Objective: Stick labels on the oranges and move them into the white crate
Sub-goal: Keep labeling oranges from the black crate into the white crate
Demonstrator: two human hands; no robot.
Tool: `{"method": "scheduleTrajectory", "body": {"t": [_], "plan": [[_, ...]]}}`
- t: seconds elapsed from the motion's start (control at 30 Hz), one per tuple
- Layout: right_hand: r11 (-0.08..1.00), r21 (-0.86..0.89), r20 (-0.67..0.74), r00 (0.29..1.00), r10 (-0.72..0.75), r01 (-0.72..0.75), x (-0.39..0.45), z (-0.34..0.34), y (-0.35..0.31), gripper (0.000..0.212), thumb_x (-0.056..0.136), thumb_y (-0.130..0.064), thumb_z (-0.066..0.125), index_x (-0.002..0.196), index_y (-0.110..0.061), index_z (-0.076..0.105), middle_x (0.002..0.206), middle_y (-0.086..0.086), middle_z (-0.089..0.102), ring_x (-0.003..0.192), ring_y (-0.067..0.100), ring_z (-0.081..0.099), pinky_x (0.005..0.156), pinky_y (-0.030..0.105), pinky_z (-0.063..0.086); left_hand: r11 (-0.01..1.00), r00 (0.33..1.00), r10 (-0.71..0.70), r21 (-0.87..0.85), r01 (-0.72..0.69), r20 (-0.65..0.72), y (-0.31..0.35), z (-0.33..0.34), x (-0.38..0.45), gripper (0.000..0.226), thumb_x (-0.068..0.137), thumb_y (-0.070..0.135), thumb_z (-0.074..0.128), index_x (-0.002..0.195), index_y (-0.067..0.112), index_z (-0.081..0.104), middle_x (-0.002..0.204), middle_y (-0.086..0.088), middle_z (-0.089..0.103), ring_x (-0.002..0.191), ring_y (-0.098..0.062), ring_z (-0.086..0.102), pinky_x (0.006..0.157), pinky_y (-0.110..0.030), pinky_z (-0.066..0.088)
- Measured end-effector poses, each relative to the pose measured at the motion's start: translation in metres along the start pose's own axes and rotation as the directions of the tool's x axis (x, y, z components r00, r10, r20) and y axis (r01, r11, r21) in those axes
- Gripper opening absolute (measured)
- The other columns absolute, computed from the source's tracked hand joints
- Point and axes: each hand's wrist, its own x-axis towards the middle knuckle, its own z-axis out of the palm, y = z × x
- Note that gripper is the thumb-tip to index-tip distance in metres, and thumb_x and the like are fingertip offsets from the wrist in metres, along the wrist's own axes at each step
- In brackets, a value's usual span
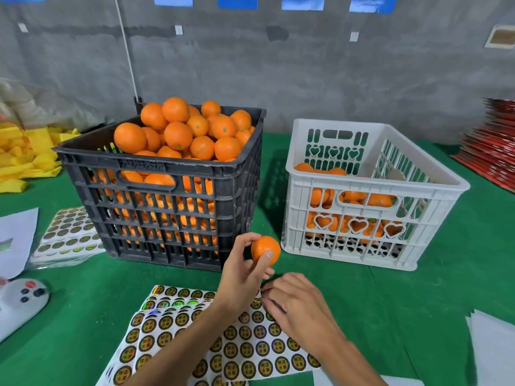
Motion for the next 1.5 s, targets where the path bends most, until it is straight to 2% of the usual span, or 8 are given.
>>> {"method": "scheduleTrajectory", "body": {"t": [0.2,0.37,0.57,0.67,0.77,1.17,1.33,1.5], "plan": [[0.96,-0.181,0.062,0.977,-0.205,0.213,0.003,-0.002,0.004,0.005,0.09,-0.031,0.074,0.087,-0.029,0.077,0.088,-0.017,0.067,0.077,0.008,0.061,0.077,0.023,0.052,0.998,1.0,-0.02,0.065,0.019,0.013,-0.003,0.001,0.001,0.033,0.1,0.038,0.066,0.127,0.038,0.048,0.116,0.017,0.063,0.079,-0.023,0.078,0.073,-0.035,0.064],[0.95,-0.248,0.13,0.978,-0.161,0.19,0.001,0.002,0.007,0.009,0.091,-0.032,0.069,0.086,-0.032,0.076,0.081,-0.018,0.064,0.075,0.007,0.059,0.078,0.024,0.045,0.984,0.995,-0.088,0.159,0.081,0.04,-0.004,0.002,0.001,0.031,0.102,0.034,0.065,0.126,0.034,0.046,0.123,0.005,0.059,0.074,-0.016,0.078,0.075,-0.032,0.064],[0.993,-0.024,0.165,0.98,0.115,-0.113,-0.004,-0.001,0.002,0.042,0.096,-0.052,0.053,0.112,-0.021,0.077,0.107,-0.014,0.071,0.093,0.009,0.058,0.084,0.026,0.049,0.982,0.994,-0.109,0.159,0.105,0.017,-0.002,0.001,0.002,0.031,0.102,0.029,0.064,0.127,0.028,0.047,0.12,0.0,0.059,0.072,-0.02,0.078,0.075,-0.037,0.064],[0.976,0.069,0.263,0.947,0.183,-0.208,-0.004,0.001,0.004,0.058,0.096,-0.065,0.047,0.131,-0.023,0.067,0.127,-0.018,0.06,0.112,0.006,0.049,0.097,0.026,0.041,0.977,0.995,-0.1,0.187,0.097,0.005,-0.003,0.002,0.002,0.03,0.102,0.031,0.064,0.127,0.029,0.047,0.12,0.0,0.059,0.071,-0.019,0.078,0.074,-0.035,0.063],[0.962,0.102,0.261,0.94,0.22,-0.254,-0.005,0.004,0.006,0.061,0.095,-0.069,0.049,0.136,-0.026,0.064,0.127,-0.019,0.051,0.113,0.005,0.043,0.099,0.026,0.037,0.974,0.996,-0.09,0.209,0.087,0.007,-0.002,0.002,0.001,0.032,0.102,0.034,0.063,0.129,0.029,0.046,0.122,0.004,0.059,0.072,-0.018,0.077,0.078,-0.037,0.063],[0.893,0.256,0.238,0.919,0.314,-0.371,-0.007,0.006,0.004,0.029,0.092,-0.056,0.066,0.106,-0.032,0.069,0.106,-0.024,0.052,0.1,-0.001,0.04,0.093,0.023,0.037,0.979,0.995,-0.094,0.183,0.09,0.014,-0.002,0.002,0.002,0.033,0.101,0.035,0.065,0.128,0.03,0.046,0.119,0.003,0.062,0.073,-0.019,0.078,0.078,-0.043,0.064],[0.922,0.171,0.235,0.923,0.304,-0.348,-0.01,0.006,0.011,0.06,0.087,-0.075,0.052,0.123,-0.03,0.067,0.121,-0.023,0.052,0.109,0.0,0.041,0.101,0.024,0.034,0.975,0.997,-0.072,0.212,0.068,0.015,-0.008,0.001,0.003,0.032,0.1,0.041,0.065,0.126,0.037,0.046,0.114,0.008,0.064,0.073,-0.016,0.077,0.08,-0.043,0.064],[0.927,0.183,0.223,0.932,0.285,-0.327,-0.01,0.006,0.01,0.047,0.087,-0.07,0.058,0.104,-0.028,0.072,0.115,-0.026,0.056,0.106,-0.003,0.042,0.098,0.02,0.033,0.971,0.999,-0.05,0.235,0.045,0.016,-0.011,0.001,0.004,0.031,0.099,0.042,0.064,0.121,0.047,0.044,0.116,0.006,0.063,0.073,-0.014,0.077,0.08,-0.042,0.064]]}}
